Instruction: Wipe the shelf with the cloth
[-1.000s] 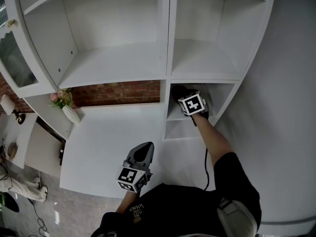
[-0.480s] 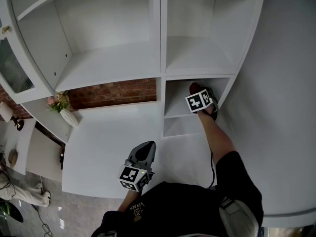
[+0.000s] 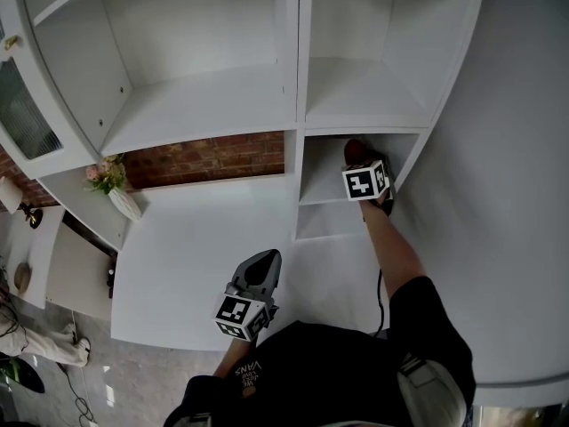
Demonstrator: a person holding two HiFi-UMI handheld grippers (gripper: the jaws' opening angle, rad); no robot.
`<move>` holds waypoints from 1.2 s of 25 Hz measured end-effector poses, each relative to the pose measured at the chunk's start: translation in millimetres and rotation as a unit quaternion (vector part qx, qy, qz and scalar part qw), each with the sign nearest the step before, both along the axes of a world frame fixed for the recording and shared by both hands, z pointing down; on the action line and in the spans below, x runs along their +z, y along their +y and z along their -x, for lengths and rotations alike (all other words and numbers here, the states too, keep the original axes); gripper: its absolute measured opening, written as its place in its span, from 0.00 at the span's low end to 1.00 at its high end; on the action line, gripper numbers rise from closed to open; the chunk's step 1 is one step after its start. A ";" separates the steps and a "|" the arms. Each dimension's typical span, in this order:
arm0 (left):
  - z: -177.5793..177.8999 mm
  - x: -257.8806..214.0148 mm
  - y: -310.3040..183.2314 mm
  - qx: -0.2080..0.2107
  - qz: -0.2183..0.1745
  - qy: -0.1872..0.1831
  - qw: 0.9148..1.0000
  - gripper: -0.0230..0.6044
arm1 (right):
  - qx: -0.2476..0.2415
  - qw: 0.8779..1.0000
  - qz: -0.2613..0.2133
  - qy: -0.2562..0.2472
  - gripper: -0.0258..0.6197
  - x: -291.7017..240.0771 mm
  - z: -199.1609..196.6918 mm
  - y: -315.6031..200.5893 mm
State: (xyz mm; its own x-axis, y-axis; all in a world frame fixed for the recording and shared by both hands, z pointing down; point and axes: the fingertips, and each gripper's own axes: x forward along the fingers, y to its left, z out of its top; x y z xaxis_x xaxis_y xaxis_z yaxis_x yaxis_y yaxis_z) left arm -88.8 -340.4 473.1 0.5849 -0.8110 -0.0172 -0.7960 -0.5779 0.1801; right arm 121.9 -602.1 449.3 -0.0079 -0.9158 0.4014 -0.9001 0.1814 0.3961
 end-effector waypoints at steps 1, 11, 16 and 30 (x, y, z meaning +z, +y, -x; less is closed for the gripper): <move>-1.1 0.1 0.0 0.002 0.000 0.000 1.000 0.05 | -0.015 1.000 -0.002 -0.012 0.18 -2.9 8.9 4.0; -3.9 1.4 2.6 0.007 0.001 0.000 1.000 0.05 | -0.155 0.980 0.021 -0.124 0.18 -4.4 105.7 41.8; -4.2 1.3 3.9 0.007 0.000 0.001 1.000 0.05 | -0.186 0.976 0.054 -0.105 0.18 15.0 134.8 44.8; -8.9 3.1 0.6 0.023 0.004 0.006 1.000 0.05 | -0.106 0.992 0.060 -0.016 0.18 24.8 54.1 29.9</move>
State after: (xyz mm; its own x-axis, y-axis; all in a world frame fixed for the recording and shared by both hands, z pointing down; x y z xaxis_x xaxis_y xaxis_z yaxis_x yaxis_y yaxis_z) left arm -79.9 -339.8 476.2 0.6218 -0.7830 -0.0189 -0.7660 -0.6130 0.1938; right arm 67.8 -572.2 474.1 -0.2096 -0.8384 0.5032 -0.8484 0.4117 0.3326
